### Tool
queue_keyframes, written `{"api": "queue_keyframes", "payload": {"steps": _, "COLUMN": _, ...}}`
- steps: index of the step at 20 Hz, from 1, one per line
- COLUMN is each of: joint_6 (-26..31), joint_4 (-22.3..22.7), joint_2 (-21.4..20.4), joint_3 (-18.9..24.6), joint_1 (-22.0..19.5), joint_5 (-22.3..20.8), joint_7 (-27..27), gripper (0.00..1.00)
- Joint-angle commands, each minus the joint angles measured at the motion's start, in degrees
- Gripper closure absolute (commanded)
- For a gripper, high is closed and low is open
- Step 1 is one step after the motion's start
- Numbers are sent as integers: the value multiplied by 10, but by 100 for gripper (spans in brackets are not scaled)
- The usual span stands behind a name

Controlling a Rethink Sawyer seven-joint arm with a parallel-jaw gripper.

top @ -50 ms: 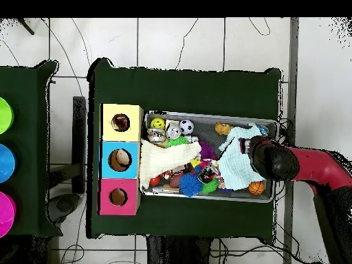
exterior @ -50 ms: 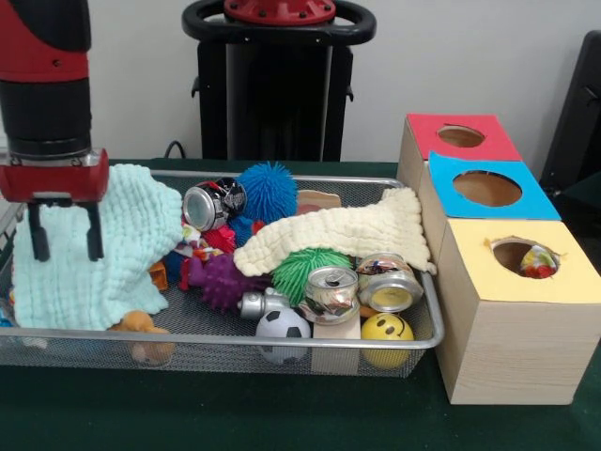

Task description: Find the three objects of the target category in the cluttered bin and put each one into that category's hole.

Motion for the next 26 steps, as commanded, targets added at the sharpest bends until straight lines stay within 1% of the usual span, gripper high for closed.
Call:
{"api": "queue_keyframes", "payload": {"steps": 1, "joint_6": -29, "joint_4": 56, "joint_2": 38, "joint_3": -16, "joint_1": 23, "joint_5": -41, "joint_7": -24, "gripper": 0}}
{"api": "queue_keyframes", "payload": {"steps": 3, "joint_6": -36, "joint_4": 55, "joint_2": 45, "joint_3": -18, "joint_1": 24, "joint_5": -43, "joint_7": -21, "gripper": 0}}
{"api": "queue_keyframes", "payload": {"steps": 8, "joint_6": -47, "joint_4": 60, "joint_2": 42, "joint_3": -26, "joint_1": 25, "joint_5": -53, "joint_7": -14, "gripper": 0}}
{"api": "queue_keyframes", "payload": {"steps": 9, "joint_6": -47, "joint_4": 59, "joint_2": 42, "joint_3": -27, "joint_1": 25, "joint_5": -53, "joint_7": -14, "gripper": 100}}
{"api": "queue_keyframes", "payload": {"steps": 13, "joint_6": -40, "joint_4": 59, "joint_2": 44, "joint_3": -32, "joint_1": 23, "joint_5": -55, "joint_7": -18, "gripper": 100}}
{"api": "queue_keyframes", "payload": {"steps": 20, "joint_6": -46, "joint_4": 63, "joint_2": 45, "joint_3": -39, "joint_1": 21, "joint_5": -59, "joint_7": -20, "gripper": 100}}
{"api": "queue_keyframes", "payload": {"steps": 24, "joint_6": -42, "joint_4": 63, "joint_2": 45, "joint_3": -40, "joint_1": 24, "joint_5": -54, "joint_7": -21, "gripper": 100}}
{"api": "queue_keyframes", "payload": {"steps": 26, "joint_6": -24, "joint_4": 90, "joint_2": 14, "joint_3": -31, "joint_1": 25, "joint_5": -31, "joint_7": -15, "gripper": 100}}
